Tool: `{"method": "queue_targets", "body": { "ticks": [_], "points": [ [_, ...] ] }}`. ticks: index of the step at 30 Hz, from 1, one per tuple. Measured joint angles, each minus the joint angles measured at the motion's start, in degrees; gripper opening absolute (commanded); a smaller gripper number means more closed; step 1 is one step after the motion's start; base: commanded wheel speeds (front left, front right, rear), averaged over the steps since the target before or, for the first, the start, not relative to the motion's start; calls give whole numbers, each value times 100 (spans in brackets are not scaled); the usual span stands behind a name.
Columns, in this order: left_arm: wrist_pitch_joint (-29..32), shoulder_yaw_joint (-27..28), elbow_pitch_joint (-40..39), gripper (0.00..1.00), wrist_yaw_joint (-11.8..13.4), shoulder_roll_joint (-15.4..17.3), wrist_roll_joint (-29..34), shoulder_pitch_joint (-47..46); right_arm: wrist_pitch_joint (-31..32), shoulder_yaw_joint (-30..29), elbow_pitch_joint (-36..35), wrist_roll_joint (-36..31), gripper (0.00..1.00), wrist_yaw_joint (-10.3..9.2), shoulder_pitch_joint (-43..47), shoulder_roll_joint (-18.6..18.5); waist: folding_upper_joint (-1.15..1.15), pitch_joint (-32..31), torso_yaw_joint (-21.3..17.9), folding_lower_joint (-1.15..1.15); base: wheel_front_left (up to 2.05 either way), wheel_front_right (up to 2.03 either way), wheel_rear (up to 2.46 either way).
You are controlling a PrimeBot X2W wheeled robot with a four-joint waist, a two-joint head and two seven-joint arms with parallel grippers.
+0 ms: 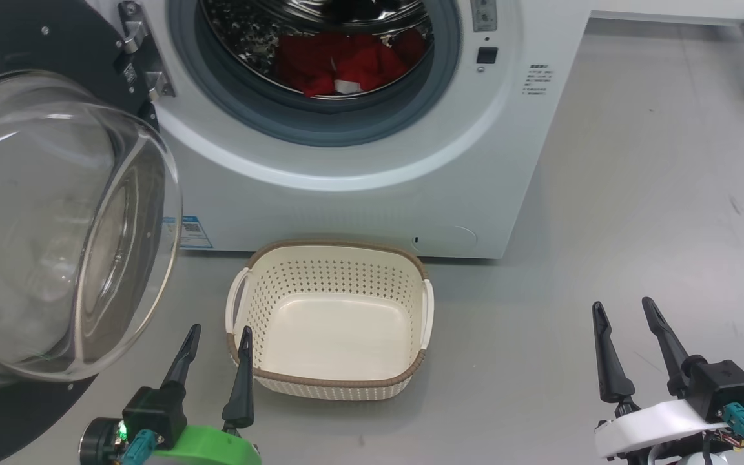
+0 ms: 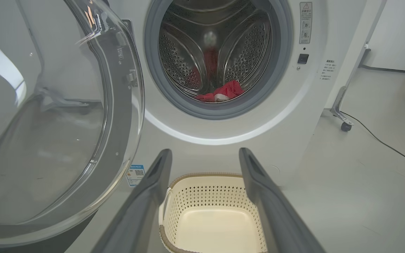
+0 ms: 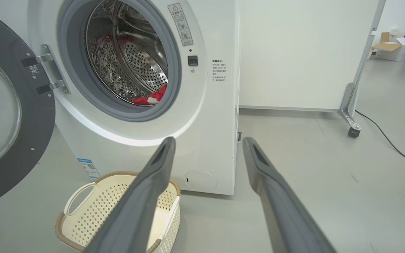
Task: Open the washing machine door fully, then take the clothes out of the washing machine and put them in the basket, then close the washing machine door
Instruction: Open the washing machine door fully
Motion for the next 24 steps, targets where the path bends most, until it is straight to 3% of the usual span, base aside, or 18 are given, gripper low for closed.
{"method": "queue_targets", "body": {
  "ticks": [12, 24],
  "points": [
    [0, -12, 92, 100, 48, 5, 24, 5, 0, 46, -87, 12, 100, -102, 144, 0, 0, -144, -613, 0, 0, 0, 0],
    [0, -131, 240, 100, 49, 13, 32, 4, 0, 38, -156, 49, 100, -158, 238, 1, 0, -178, -687, 0, 0, 0, 0]
  ]
}}
